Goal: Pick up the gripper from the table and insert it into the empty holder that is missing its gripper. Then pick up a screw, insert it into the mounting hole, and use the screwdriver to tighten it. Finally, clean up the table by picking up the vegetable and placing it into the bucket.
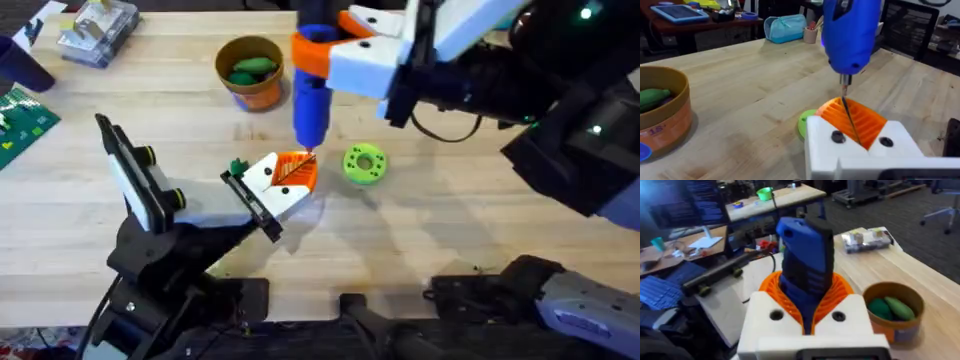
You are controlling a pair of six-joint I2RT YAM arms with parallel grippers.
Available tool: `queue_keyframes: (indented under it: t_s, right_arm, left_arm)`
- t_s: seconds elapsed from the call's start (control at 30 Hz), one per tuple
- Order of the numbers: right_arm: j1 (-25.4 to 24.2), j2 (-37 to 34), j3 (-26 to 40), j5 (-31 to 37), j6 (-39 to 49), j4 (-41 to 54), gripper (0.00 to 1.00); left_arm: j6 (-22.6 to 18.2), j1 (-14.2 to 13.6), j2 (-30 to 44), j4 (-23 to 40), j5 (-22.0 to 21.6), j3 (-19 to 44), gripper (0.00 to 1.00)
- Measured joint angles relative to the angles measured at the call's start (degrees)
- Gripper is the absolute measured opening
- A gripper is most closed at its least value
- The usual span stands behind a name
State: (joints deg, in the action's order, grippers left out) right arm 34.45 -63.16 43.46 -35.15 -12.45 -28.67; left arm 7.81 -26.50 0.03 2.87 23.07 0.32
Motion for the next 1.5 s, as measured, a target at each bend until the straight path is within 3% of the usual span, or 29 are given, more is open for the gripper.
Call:
queue_keyframes:
  t_s: [0.33,0.57,1.5]
  right_arm:
    - [6.7,-1.0,7.5,-1.5,0.0,-1.0,0.053]
    - [10.0,-4.7,8.6,-2.3,0.9,-0.7,0.052]
    - [10.2,-8.3,8.6,-4.2,8.2,-1.0,0.052]
  left_arm:
    - [0.0,0.0,0.0,0.0,0.0,0.0,0.014]
    - [0.0,0.0,0.0,0.0,0.0,0.0,0.014]
    - [0.0,0.0,0.0,0.0,0.0,0.0,0.014]
